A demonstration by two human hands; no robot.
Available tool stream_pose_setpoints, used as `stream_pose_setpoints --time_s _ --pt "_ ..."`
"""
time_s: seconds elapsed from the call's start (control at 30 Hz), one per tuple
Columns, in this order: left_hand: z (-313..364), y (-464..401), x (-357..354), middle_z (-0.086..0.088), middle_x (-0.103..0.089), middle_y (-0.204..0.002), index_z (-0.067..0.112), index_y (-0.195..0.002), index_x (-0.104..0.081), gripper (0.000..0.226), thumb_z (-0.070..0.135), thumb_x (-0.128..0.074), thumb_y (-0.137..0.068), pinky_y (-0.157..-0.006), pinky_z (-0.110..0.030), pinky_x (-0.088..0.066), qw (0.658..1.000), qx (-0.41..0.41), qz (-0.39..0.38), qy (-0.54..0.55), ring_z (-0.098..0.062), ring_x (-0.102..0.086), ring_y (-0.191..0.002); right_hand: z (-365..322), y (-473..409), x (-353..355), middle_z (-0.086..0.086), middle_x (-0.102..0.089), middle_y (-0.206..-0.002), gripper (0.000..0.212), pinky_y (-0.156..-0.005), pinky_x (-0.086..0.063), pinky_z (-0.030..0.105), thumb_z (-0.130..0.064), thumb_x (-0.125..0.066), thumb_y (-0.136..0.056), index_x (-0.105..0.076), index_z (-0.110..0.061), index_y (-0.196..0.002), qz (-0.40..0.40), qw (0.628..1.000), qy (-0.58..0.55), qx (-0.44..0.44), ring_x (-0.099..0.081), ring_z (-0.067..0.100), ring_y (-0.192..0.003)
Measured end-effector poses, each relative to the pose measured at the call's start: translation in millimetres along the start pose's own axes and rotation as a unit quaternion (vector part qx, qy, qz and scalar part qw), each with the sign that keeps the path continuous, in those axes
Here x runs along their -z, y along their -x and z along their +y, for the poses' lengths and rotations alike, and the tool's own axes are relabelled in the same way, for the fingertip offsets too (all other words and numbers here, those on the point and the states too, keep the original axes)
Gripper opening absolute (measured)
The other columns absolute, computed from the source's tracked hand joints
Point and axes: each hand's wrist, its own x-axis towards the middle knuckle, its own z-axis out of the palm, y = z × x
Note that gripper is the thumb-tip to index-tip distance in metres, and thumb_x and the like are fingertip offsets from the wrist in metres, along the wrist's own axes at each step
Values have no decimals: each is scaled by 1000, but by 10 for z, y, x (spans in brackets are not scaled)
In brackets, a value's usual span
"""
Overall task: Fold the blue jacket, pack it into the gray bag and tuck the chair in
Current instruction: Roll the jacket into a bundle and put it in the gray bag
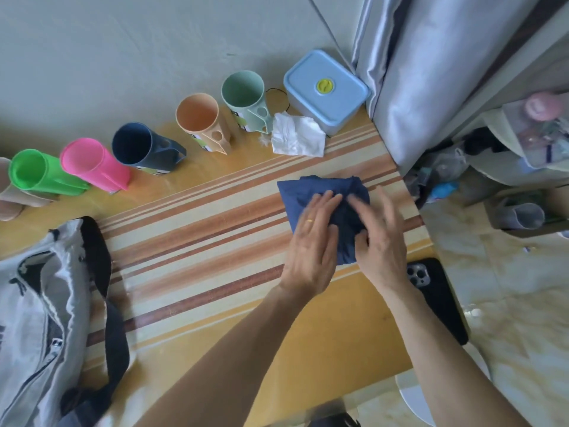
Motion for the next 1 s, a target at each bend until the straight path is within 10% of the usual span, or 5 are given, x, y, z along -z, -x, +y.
stream_pose_setpoints --time_s 0.1,0.27,0.47,0.63,1.0 --pt "-262 91 -169 -5 -7 -172 27 -160 -25 52 30 -29 -108 -125 -51 -15 970 48 -25 -239 -23 5 -158 231 66 -133 13 -33 -162 59 -108 -46 52 -5 -43 -91 -52 -24 -146 -112 989 92 36 -39 36 -143" --pt "-520 -38 -269 2 10 -171 39 -161 -11 55 46 -19 -107 -127 -50 -7 965 81 -101 -230 -19 15 -157 210 -140 -179 2 -22 -168 54 -123 -22 50 -49 -27 -100 -52 -31 -144 -202 976 -16 -77 -12 23 -156" --pt "-237 148 -189 -4 -31 -153 31 -150 -37 64 35 -66 -94 -102 -36 -42 939 273 204 49 -21 -40 -132 176 -123 -325 6 -24 -165 47 -122 -23 53 -33 -62 -95 -53 -22 -140 -166 976 -104 -96 -15 25 -155" --pt "-112 257 140 -2 -76 -113 18 -124 -63 53 35 -82 -78 -95 -44 -58 781 463 93 410 -24 -72 -106 -278 -9 -159 -6 -49 -151 44 -114 -42 43 -23 -61 -99 -53 -30 -142 -147 929 -274 -203 -45 9 -139" --pt "-122 1795 2103 -9 -76 -118 19 -126 -66 44 5 -71 -84 -84 -39 -56 775 392 159 469 -27 -72 -108 -2314 762 -272 -28 -51 -141 56 -91 -54 28 -30 -69 -91 -47 -59 -134 -301 828 -445 -164 -61 3 -119"
